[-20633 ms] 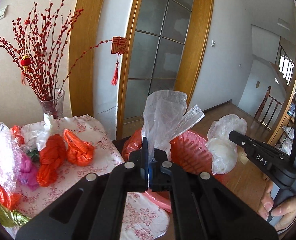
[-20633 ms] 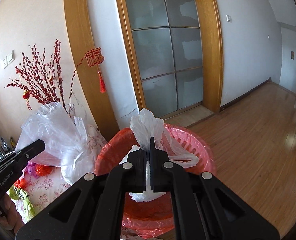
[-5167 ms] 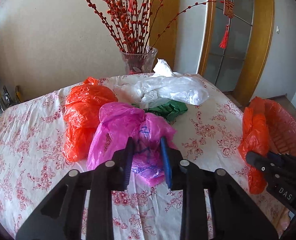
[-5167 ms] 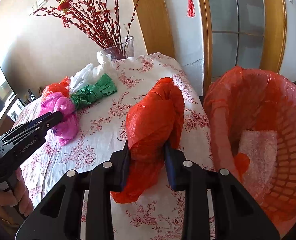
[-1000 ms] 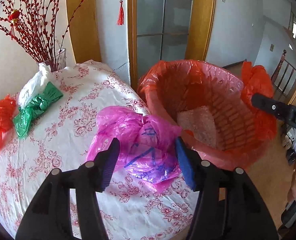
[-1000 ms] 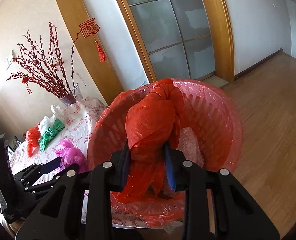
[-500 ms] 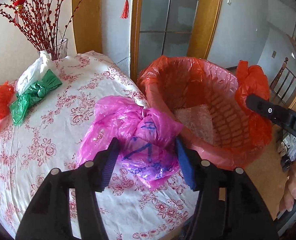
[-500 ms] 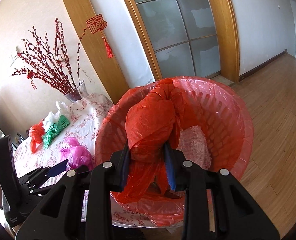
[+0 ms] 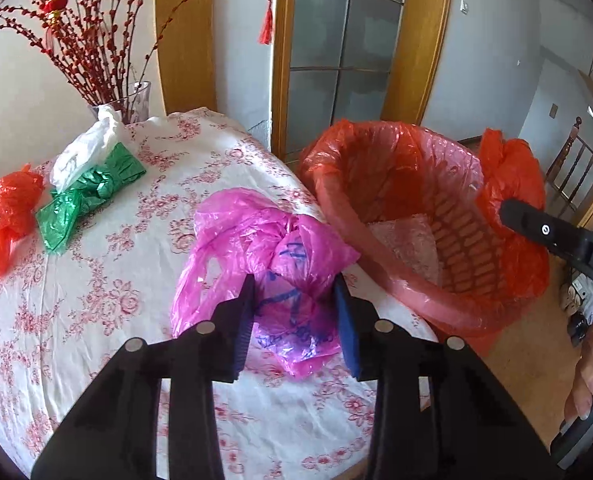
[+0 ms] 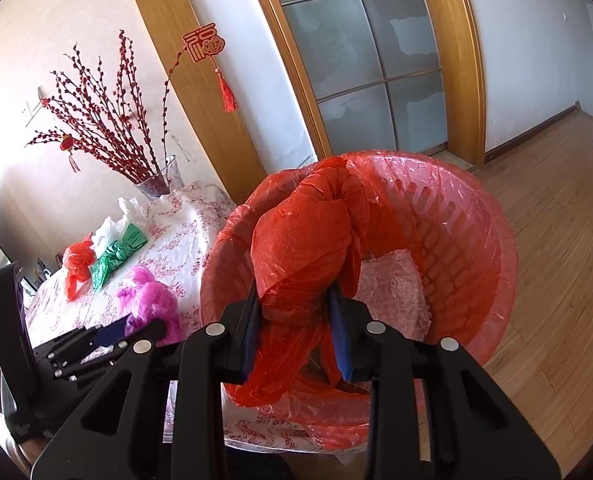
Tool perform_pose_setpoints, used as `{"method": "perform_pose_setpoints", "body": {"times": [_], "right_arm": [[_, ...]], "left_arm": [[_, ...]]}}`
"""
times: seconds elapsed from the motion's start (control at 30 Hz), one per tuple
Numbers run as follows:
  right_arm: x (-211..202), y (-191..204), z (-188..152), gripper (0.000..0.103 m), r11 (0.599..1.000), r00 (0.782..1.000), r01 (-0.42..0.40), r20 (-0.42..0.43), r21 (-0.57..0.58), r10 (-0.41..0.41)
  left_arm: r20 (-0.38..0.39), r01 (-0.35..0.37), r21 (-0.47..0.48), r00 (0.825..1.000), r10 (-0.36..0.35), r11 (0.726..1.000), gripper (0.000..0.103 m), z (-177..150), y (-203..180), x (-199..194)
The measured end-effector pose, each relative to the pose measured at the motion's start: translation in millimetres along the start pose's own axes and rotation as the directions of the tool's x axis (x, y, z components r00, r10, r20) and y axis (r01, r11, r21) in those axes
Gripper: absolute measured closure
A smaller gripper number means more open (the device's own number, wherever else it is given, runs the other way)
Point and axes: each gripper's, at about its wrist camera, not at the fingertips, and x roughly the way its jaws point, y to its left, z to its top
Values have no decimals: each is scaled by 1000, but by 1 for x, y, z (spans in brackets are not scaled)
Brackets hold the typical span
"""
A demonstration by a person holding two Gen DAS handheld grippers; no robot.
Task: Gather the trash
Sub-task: 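Carry the pink bag over the wastebasket and open both grippers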
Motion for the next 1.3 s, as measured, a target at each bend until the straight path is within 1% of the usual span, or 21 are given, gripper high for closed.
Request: {"method": "perform_pose_setpoints", "body": {"times": [0.17, 0.27, 0.37, 0.5, 0.6, 0.8, 0.97, 1.07, 1.1, 1.13, 1.23, 1.3], "right_arm": [[0, 9, 3, 72, 1000, 1000, -22, 2, -21, 22], [-2, 14, 7, 72, 999, 999, -31, 14, -32, 31], [-7, 15, 15, 72, 999, 999, -27, 33, -43, 28], [-17, 8, 25, 72, 999, 998, -13, 62, -43, 15], [-23, -2, 31, 72, 999, 997, 3, 79, -33, 0], [-27, -21, 40, 71, 1000, 996, 15, 86, -8, -14], [-25, -29, 44, 70, 1000, 996, -1, 84, 16, -1], [-24, -36, 48, 63, 999, 996, -19, 87, 39, 15], [-23, -40, 49, 55, 998, 996, -33, 82, 51, 28], [-22, -43, 50, 51, 997, 996, -43, 80, 61, 38], [-19, -51, 52, 50, 996, 996, -45, 75, 83, 39], [-18, -53, 50, 50, 995, 997, -41, 69, 87, 35]], "left_arm": [[36, -53, -44, 998, 54, 998, 66, 14, 30, -10], [67, -50, -57, 996, 53, 997, 66, 28, 35, -19], [102, -23, -36, 994, 26, 999, 66, 43, 28, -28], [136, 37, 7, 990, -38, 999, 65, 63, 7, -35], [145, 87, 37, 985, -92, 996, 65, 75, -12, -35], [132, 172, 88, 974, -183, 981, 65, 87, -49, -26], [104, 198, 112, 972, -209, 974, 63, 89, -72, -13], [88, 205, 113, 973, -215, 972, 58, 90, -76, -2], [84, 204, 115, 973, -215, 972, 57, 90, -77, 2], [78, 204, 116, 974, -213, 972, 56, 90, -77, 6], [59, 198, 110, 977, -206, 974, 48, 85, -75, 14], [50, 185, 100, 980, -191, 978, 47, 80, -69, 17]]}}
